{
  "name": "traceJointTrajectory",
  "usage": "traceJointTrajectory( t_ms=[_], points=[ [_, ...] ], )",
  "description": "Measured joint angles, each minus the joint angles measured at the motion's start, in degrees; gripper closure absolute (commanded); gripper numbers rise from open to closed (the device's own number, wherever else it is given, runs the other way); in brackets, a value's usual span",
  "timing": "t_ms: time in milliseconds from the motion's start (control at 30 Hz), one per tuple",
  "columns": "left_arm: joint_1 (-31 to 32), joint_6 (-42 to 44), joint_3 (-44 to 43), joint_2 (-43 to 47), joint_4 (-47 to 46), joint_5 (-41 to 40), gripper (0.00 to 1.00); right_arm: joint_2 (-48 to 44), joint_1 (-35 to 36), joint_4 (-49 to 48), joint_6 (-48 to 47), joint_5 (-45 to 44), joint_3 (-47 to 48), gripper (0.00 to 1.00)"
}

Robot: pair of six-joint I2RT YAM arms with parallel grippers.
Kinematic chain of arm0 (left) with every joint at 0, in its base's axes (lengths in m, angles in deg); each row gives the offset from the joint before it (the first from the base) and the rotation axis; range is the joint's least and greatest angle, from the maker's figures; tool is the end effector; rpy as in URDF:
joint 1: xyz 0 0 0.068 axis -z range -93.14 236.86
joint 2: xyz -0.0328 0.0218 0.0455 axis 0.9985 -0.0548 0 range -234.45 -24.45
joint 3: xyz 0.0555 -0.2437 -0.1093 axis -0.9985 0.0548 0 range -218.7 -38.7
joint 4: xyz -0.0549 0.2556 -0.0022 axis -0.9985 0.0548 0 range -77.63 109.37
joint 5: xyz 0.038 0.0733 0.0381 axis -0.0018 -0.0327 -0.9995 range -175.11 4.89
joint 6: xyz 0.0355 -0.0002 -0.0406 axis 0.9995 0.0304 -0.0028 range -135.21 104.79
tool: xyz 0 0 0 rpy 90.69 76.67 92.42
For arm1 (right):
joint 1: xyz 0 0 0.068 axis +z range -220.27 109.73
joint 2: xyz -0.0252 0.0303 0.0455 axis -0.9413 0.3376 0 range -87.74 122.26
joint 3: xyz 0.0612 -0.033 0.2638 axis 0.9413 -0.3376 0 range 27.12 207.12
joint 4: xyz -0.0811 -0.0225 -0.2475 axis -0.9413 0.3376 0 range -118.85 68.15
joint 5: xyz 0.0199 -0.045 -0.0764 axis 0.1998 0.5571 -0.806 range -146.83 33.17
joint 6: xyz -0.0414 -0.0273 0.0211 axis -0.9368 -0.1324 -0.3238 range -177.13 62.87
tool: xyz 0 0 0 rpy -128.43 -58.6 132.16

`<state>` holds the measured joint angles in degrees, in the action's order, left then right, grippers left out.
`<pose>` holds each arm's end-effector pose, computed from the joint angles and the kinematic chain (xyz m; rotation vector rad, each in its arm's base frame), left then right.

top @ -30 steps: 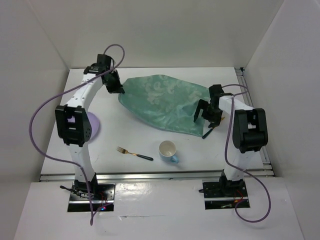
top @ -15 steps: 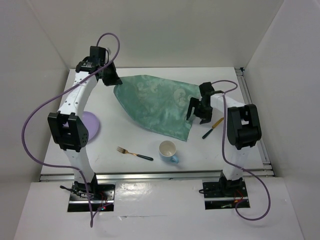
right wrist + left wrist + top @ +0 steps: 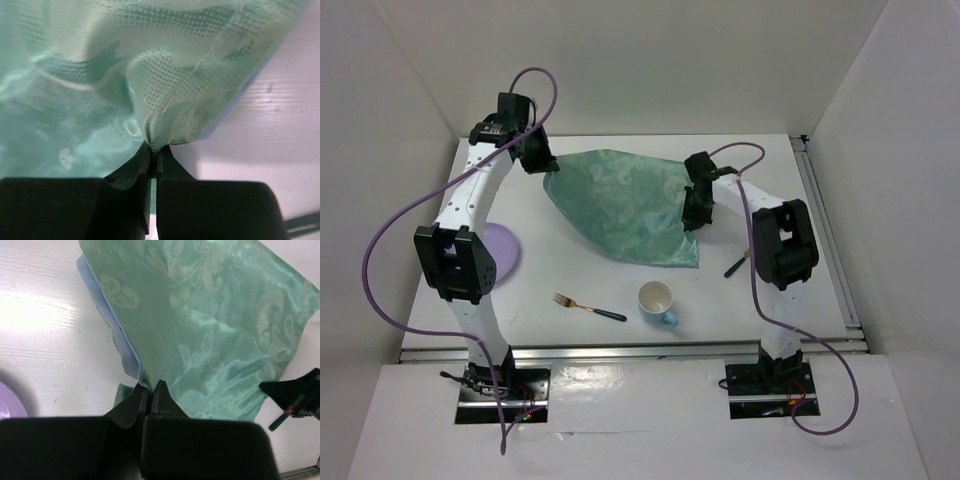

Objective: Set the dinner table for one person

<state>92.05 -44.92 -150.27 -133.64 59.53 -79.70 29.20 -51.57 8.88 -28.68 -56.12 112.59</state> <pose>0.4246 -0.0418 0.3558 -0.4608 2.3403 -0.4054 0.3965 0.1347 0.1698 0.2353 2.7954 0.2219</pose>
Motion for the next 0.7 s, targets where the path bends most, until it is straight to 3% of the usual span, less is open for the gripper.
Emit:
traceJointTrajectory(
  t_ms=[267,367,467,500,633,667,700],
  points=[
    [-2.32,-0.07,-0.46,0.81,0.46,-0.2,1.0,-1.79,-3.63,6.58,-2.75,-2.14,11.43,1.0],
    [-2.8,-0.15,-0.46,1.25,0.61,-0.15,1.0,-3.19,-5.64,8.31,-3.67,-1.29,13.44,0.89],
    [-2.89,-0.22,-0.35,1.79,0.74,0.24,1.0,-4.33,-6.97,9.2,-4.83,-0.09,13.27,0.85],
    [-2.89,-0.28,0.37,2.29,0.28,0.63,1.0,-4.66,-7.3,9.11,-5.18,0.11,12.5,0.92],
    [-2.1,-0.57,8.87,6.1,-2.21,1.29,1.0,-4.52,-7.45,9.07,-5.81,0.37,8.0,0.91],
    [-1.55,-0.68,11.54,6.8,-2.49,1.18,0.75,-3.96,-7.45,9.22,-5.84,0.33,7.34,0.89],
    [-0.96,-0.5,13.75,7.08,-2.49,0.83,0.56,-3.02,-7.54,9.35,-5.88,0.28,7.1,0.86]
  ],
)
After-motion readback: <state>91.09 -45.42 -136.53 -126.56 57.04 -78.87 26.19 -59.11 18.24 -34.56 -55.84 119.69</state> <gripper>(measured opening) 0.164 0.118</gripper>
